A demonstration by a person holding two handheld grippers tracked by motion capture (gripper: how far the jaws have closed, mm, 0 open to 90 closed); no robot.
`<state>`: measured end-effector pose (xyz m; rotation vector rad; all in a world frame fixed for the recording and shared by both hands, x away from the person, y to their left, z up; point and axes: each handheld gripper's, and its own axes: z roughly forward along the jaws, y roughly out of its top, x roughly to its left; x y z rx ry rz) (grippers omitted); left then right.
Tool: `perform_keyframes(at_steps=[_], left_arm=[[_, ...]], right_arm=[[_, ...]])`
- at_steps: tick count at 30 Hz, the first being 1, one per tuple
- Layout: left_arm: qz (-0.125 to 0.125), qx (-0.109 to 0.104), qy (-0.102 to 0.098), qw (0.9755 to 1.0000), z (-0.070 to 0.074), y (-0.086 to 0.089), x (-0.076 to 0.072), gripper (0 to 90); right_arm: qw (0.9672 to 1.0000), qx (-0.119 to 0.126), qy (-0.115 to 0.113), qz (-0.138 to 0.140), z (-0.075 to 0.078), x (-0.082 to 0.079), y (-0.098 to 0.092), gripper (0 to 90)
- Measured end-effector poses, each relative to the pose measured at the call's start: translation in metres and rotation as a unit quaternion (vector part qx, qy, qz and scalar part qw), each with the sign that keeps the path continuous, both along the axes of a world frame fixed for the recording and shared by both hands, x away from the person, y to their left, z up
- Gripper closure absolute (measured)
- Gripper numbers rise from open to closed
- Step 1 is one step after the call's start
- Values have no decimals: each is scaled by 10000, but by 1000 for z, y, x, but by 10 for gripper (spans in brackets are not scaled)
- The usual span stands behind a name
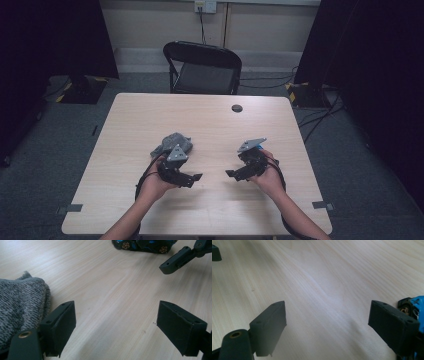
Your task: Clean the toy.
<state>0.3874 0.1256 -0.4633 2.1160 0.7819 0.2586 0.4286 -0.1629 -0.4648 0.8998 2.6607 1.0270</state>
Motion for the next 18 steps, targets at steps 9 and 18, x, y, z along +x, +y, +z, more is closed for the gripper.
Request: perform_keyframes(at_steps=[9,18], left_arm=[[-161,48,-18,9999,-4,-7,-9,156],[-278,126,120,9995,-12,-8,-19,156]], right_arm=[[9999,13,17,102,-3,-6,4,142],[9997,22,99,235,-10,-15,9,142]])
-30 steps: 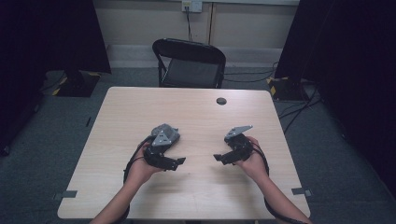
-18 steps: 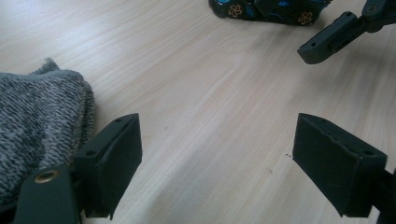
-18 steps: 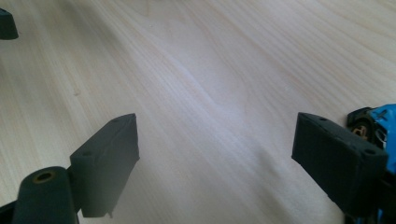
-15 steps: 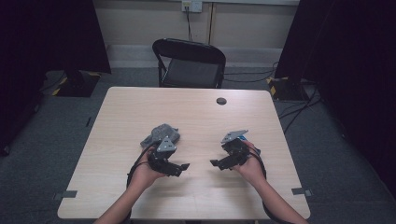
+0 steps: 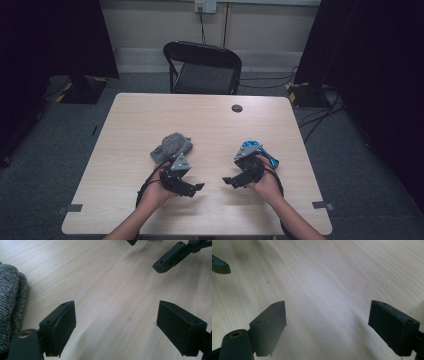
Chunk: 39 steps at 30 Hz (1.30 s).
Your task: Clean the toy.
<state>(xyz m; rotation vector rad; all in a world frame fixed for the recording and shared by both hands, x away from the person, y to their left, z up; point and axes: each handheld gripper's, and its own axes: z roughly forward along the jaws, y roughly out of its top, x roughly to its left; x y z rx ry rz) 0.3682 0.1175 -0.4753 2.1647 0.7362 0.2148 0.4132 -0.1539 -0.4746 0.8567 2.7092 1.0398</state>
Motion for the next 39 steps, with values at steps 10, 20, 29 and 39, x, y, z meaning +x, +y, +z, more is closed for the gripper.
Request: perform_keyframes(at_steps=[10,20,29,39], left_arm=[[-193,25,-39,9998,-6,-6,-13,156],[-290,29,-45,9996,-13,-10,-18,156],[-508,164,-167,9984,-22,-12,-22,154],[-751,378,-263,9961,-27,-16,-24,149]], right_arm=[[9999,-18,71,125,-10,-11,6,139],[9997,-9,16,239,-17,-19,10,135],[9991,-44,-291,301,-21,-25,10,130],[9978,228,-561,252,-29,-32,6,107]])
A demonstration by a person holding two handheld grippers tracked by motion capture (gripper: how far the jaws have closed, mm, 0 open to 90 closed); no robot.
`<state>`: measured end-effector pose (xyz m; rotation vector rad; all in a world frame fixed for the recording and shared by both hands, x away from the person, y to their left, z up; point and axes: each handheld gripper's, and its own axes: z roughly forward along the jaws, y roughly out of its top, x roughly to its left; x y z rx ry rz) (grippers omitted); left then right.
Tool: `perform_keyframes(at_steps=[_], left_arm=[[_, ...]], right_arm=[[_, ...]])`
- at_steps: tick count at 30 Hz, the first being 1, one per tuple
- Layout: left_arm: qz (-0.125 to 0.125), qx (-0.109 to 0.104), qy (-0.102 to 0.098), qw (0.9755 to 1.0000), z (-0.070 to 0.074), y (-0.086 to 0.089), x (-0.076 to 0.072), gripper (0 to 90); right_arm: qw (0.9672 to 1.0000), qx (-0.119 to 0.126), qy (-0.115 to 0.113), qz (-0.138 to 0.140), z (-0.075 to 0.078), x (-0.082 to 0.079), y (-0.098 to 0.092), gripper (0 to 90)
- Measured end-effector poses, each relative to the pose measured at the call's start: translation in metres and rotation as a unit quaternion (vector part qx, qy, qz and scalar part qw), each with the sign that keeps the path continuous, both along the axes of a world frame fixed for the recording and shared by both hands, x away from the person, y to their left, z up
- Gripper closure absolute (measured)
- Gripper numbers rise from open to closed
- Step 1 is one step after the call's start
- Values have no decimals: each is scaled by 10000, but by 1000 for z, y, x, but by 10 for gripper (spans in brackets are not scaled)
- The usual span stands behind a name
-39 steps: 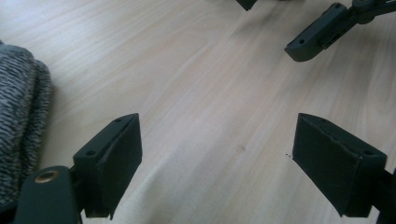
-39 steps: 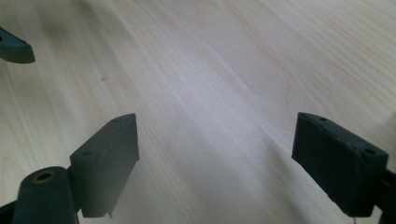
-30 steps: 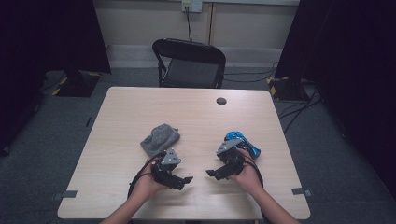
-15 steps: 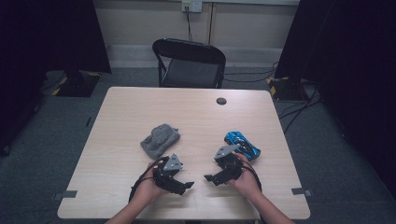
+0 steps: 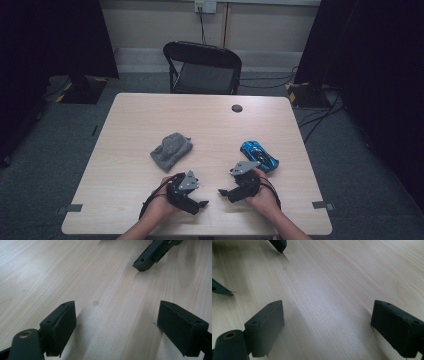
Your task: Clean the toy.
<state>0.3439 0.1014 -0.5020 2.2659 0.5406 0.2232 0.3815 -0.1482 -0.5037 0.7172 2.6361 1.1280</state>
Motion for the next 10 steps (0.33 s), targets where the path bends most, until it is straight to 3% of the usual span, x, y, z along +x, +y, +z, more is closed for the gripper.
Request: perform_keyframes(at_steps=[10], left_arm=[[-4,-51,107,9999,-1,0,1,136]], right_arm=[[10000,-2,-6,-26,0,0,0,107]])
